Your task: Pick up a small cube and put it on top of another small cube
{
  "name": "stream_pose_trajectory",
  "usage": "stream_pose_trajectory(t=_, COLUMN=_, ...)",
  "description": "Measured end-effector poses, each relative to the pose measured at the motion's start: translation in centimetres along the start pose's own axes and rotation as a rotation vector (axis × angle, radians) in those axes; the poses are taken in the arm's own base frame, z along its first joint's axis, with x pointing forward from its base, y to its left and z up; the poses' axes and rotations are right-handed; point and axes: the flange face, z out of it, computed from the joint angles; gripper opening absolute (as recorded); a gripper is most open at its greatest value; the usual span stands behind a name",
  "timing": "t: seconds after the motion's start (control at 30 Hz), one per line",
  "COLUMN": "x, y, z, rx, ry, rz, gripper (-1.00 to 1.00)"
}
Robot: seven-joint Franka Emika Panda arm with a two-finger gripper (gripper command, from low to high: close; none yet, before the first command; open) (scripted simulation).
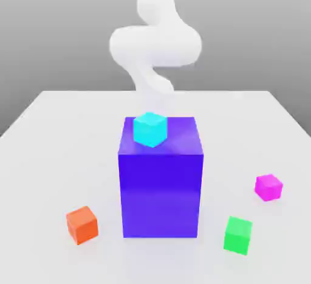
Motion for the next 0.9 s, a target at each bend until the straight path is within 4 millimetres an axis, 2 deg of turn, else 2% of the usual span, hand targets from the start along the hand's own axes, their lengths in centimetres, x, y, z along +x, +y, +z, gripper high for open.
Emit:
stream_pose_trajectory(t=0.1, x=-4.8, y=-2.3, z=7.2, rx=-0.003, ry=-0.127, rz=-0.222, gripper=0.0)
stream_pose_trajectory(t=0.2, x=-10.7, y=-3.9, z=13.1, rx=0.002, ry=-0.242, rz=-0.436, gripper=0.0)
stream_pose_trajectory(t=0.3, x=-17.5, y=-4.6, z=17.9, rx=0.013, ry=-0.352, rz=-0.654, gripper=0.0)
stream_pose_trajectory(t=0.4, x=-24.9, y=-4.3, z=21.7, rx=0.031, ry=-0.46, rz=-0.874, gripper=0.0)
stream_pose_trajectory(t=0.57, x=-37.3, y=-1.2, z=25.6, rx=0.072, ry=-0.632, rz=-1.248, gripper=0.0)
stream_pose_trajectory(t=0.63, x=-42.7, y=0.7, z=26.1, rx=0.101, ry=-0.701, rz=-1.417, gripper=0.0)
stream_pose_trajectory(t=0.7, x=-46.8, y=3.4, z=26.6, rx=0.12, ry=-0.767, rz=-1.565, gripper=0.0)
stream_pose_trajectory(t=0.77, x=-48.7, y=5.0, z=27.7, rx=0.126, ry=-0.794, rz=-1.618, gripper=0.0)
stream_pose_trajectory(t=0.9, x=-50.8, y=6.8, z=30.5, rx=0.128, ry=-0.804, rz=-1.631, gripper=0.0)
